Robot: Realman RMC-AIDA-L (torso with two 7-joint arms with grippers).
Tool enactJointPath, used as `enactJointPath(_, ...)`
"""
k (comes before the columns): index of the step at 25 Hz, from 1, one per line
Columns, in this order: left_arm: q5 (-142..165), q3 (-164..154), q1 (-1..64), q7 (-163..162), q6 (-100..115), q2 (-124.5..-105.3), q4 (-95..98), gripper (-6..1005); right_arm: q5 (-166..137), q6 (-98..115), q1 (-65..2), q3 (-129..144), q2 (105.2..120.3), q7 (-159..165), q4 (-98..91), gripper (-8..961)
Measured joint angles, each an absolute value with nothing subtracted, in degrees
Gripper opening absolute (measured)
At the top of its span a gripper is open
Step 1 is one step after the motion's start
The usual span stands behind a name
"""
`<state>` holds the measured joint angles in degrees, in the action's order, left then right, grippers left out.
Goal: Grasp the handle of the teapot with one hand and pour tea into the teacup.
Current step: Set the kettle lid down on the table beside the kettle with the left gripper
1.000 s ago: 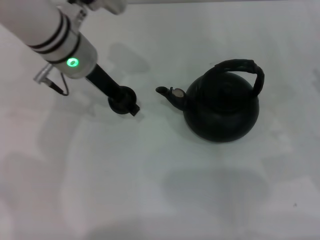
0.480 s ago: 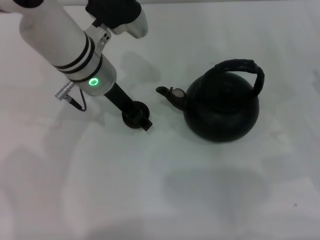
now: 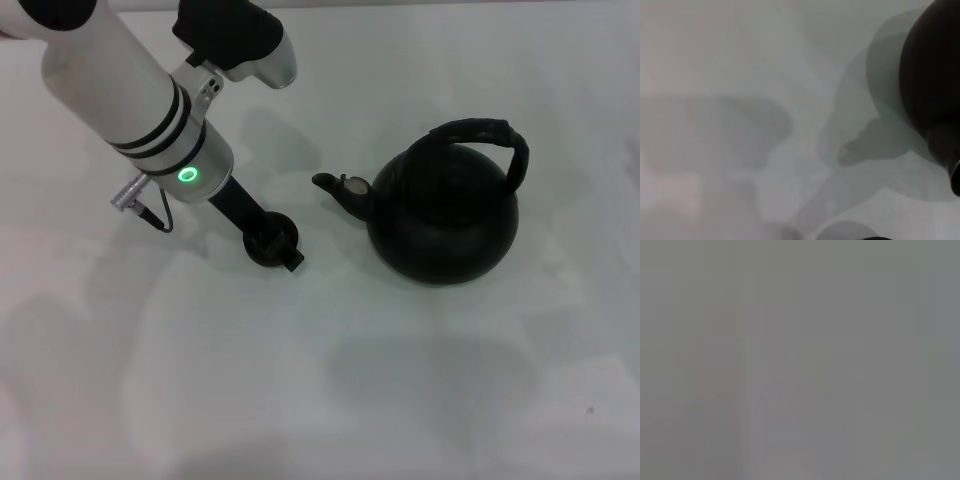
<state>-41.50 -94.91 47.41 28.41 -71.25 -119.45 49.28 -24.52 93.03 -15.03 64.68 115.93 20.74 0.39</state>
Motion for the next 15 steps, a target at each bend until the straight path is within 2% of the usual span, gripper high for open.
enactJointPath(15,-41.39,-94.93,47.33,28.22,-71.37,-119.26,49.92,713,-24.52,92.89,-15.03,64.69,115.93,20.74,0.39,855)
